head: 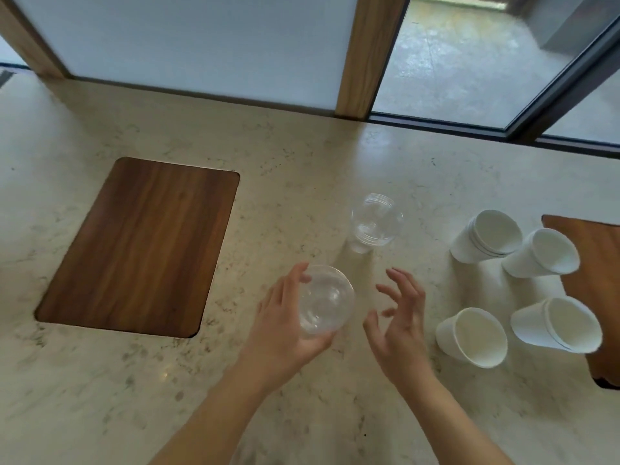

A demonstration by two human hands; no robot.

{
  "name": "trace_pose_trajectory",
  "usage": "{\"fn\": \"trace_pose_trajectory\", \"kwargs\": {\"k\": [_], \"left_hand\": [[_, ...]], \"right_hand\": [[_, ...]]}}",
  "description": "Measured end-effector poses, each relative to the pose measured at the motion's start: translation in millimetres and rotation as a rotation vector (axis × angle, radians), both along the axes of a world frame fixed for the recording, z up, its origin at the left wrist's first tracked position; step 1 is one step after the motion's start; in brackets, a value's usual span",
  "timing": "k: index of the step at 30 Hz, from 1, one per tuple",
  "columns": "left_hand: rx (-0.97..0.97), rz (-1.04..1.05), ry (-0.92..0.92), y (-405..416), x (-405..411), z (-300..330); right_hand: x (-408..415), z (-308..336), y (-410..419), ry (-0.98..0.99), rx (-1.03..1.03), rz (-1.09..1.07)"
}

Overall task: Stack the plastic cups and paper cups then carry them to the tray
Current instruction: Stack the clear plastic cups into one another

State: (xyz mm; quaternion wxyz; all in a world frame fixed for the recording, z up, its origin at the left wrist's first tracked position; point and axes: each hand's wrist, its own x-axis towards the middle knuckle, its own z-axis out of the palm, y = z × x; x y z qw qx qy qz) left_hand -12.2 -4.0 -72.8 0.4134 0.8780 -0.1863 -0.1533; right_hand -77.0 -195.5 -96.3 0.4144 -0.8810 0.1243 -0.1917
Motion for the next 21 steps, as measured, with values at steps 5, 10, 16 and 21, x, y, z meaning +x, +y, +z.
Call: {"fn": "trace_pose_trajectory", "kwargs": {"k": [5,10,16,21], "left_hand": [[0.133,-0.036,0.057,-1.9,-9.1,-18.6],[0.073,-0.080,-0.081,-18.3,-12.7,-12.3],[0.015,-0.021,-0.031,-30.9,-5.4,-4.6],[-0.199,0.356,-0.067,19.2,-9.4,18.0]], "right_hand": [[63.3,18.3,-36.8,0.052,-0.094,-0.100],[117.1,14.5,-45.9,0.197,-0.023,-0.003],[100.9,1.1,-45.4,0.129,0.036,-0.035],[52.8,1.0,-27.3,0.187,0.007,0.094]]}}
